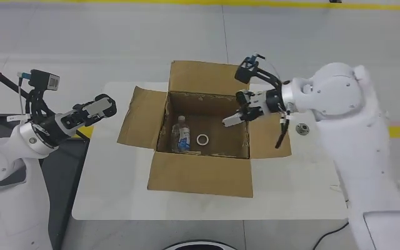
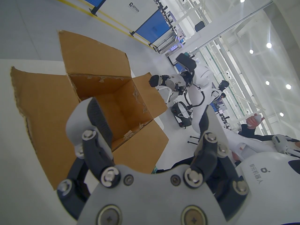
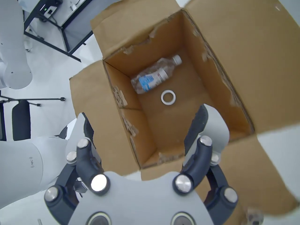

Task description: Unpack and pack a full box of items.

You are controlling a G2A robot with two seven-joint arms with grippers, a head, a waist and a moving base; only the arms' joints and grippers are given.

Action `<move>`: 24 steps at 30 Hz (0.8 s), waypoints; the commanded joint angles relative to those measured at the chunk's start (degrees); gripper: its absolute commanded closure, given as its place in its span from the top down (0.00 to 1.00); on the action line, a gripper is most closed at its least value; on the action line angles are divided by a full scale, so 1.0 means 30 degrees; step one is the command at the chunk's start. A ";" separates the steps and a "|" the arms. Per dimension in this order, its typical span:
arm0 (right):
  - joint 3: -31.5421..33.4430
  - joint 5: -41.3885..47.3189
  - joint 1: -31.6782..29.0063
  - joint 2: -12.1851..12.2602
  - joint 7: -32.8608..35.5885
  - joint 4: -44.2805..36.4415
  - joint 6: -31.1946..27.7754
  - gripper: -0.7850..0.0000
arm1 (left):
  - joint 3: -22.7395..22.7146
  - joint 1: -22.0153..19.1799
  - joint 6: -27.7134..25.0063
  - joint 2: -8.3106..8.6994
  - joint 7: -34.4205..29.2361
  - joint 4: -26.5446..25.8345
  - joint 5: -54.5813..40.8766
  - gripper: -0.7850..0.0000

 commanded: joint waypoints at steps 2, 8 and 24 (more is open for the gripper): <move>0.2649 -0.0686 -0.1970 0.0962 0.0840 -0.2061 0.0839 1.00 | 0.0000 0.0000 0.0000 0.0000 0.0000 0.0000 0.0000 1.00; 0.6352 -0.2235 -0.4785 0.2311 0.1401 -0.3999 0.1403 1.00 | 0.0000 0.0000 0.0000 0.0000 0.0000 0.0000 0.0000 1.00; 0.9649 -0.8007 -0.7169 0.4092 0.1389 -0.4739 0.4393 1.00 | 0.0000 0.0000 0.0000 0.0000 0.0000 0.0000 0.0000 1.00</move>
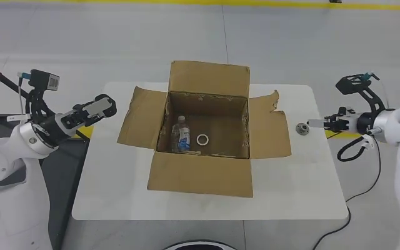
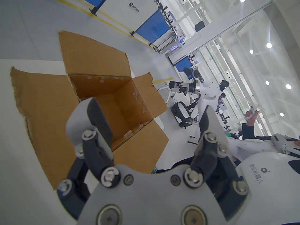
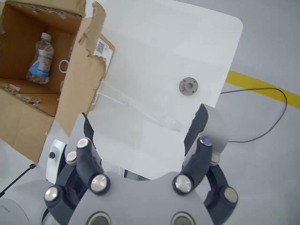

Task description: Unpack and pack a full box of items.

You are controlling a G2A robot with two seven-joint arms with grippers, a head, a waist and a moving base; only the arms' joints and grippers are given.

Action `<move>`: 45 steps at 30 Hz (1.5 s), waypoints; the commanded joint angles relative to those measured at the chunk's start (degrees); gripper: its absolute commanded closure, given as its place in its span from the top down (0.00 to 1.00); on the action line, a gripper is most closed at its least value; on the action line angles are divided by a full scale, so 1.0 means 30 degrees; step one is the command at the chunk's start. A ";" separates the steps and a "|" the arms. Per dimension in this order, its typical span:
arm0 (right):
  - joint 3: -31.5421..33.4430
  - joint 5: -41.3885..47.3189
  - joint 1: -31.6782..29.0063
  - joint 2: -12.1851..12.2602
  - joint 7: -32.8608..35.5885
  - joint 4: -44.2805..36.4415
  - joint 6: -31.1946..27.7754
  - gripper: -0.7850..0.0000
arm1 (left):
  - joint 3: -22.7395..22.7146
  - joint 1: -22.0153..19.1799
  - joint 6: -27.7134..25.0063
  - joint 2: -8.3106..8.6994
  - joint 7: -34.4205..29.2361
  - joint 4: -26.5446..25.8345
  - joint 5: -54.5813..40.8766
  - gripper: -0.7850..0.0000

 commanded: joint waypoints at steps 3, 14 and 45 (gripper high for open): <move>0.0000 0.0017 0.0009 0.0000 -0.0003 -0.0012 -0.0012 1.00 | 0.0000 0.0000 0.0000 0.0000 0.0000 0.0000 0.0000 1.00; -0.1302 -0.2766 0.0076 -0.0011 -0.1328 0.0617 0.1872 1.00 | 0.0000 0.0000 0.0000 0.0000 0.0000 0.0000 0.0000 1.00; -1.1493 -0.6815 0.8222 -0.2255 -0.3507 1.3855 0.4288 1.00 | 0.0000 0.0000 0.0000 0.0000 0.0000 0.0000 0.0000 1.00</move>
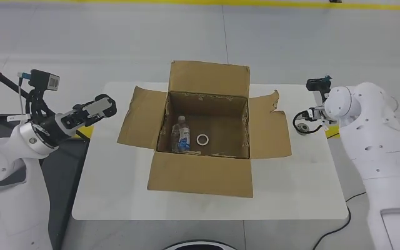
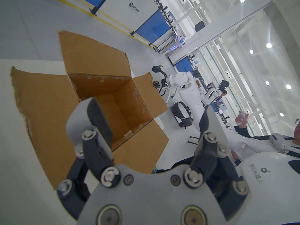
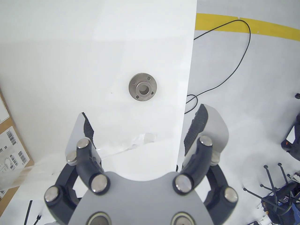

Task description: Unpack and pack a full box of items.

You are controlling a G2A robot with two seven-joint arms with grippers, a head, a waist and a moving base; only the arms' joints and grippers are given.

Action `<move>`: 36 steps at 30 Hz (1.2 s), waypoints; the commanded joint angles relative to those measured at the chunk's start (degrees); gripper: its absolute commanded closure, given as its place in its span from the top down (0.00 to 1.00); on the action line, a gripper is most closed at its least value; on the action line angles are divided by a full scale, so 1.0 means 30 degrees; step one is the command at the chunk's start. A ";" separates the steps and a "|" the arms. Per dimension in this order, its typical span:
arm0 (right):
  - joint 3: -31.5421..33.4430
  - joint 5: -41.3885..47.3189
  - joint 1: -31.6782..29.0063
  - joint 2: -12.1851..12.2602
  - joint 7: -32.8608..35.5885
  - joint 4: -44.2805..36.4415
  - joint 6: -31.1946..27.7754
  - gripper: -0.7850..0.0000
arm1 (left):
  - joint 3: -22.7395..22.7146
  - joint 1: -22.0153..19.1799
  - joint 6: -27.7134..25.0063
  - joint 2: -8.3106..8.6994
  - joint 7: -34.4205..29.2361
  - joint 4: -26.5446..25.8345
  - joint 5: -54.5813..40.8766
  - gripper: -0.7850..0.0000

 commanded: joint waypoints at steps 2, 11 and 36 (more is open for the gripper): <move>0.0001 -0.0004 -0.0003 0.0000 0.0004 -0.0003 0.0006 1.00 | 0.0000 0.0000 0.0000 0.0000 0.0000 0.0000 0.0000 1.00; -0.0124 0.1455 0.0111 -0.0277 -0.0039 0.1769 -0.0274 1.00 | 0.0000 0.0000 0.0000 0.0000 0.0000 0.0000 0.0000 1.00; -0.3979 0.2055 0.4586 -0.3351 -0.1969 1.1262 -0.0186 1.00 | 0.0000 0.0000 0.0000 0.0000 0.0000 0.0000 0.0000 1.00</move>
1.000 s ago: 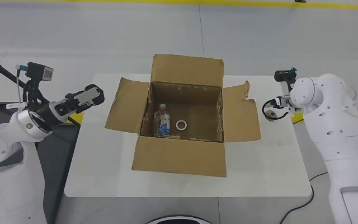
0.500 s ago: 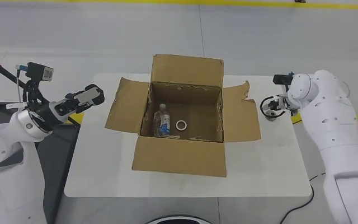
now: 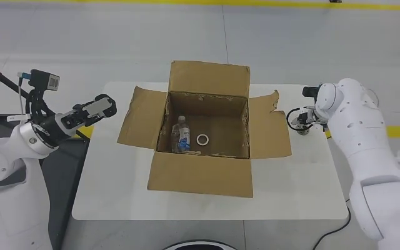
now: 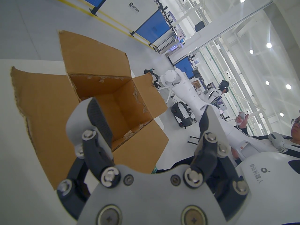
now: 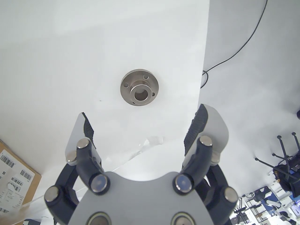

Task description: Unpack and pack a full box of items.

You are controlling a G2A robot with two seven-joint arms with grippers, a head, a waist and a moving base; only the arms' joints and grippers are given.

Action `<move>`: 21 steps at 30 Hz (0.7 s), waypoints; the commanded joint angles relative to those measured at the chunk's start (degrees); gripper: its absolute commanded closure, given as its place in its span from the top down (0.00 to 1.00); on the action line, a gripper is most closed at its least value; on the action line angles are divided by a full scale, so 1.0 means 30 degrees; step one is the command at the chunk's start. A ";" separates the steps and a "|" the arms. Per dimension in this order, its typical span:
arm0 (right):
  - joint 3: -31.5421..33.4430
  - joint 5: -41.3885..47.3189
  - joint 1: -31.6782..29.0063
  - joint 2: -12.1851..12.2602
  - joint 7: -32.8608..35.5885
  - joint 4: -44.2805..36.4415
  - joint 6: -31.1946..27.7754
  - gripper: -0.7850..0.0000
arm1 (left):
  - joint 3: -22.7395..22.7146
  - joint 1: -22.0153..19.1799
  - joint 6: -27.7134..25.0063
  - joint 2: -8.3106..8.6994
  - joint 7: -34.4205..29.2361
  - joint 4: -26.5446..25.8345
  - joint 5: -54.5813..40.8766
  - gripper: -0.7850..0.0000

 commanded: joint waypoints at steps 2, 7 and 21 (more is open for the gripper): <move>0.0002 -0.0017 -0.0004 0.0009 0.0025 -0.0034 0.0046 1.00 | 0.0000 0.0000 0.0000 0.0000 0.0000 0.0000 0.0000 1.00; -0.0083 -0.0172 -0.0549 -0.0013 -0.0561 -0.0338 0.0220 1.00 | 0.0000 0.0000 0.0000 0.0000 0.0000 0.0000 0.0000 1.00; 0.0390 0.0210 -0.0875 0.0108 -0.1095 -0.0103 0.0157 1.00 | 0.0000 0.0000 0.0000 0.0000 0.0000 0.0000 0.0000 1.00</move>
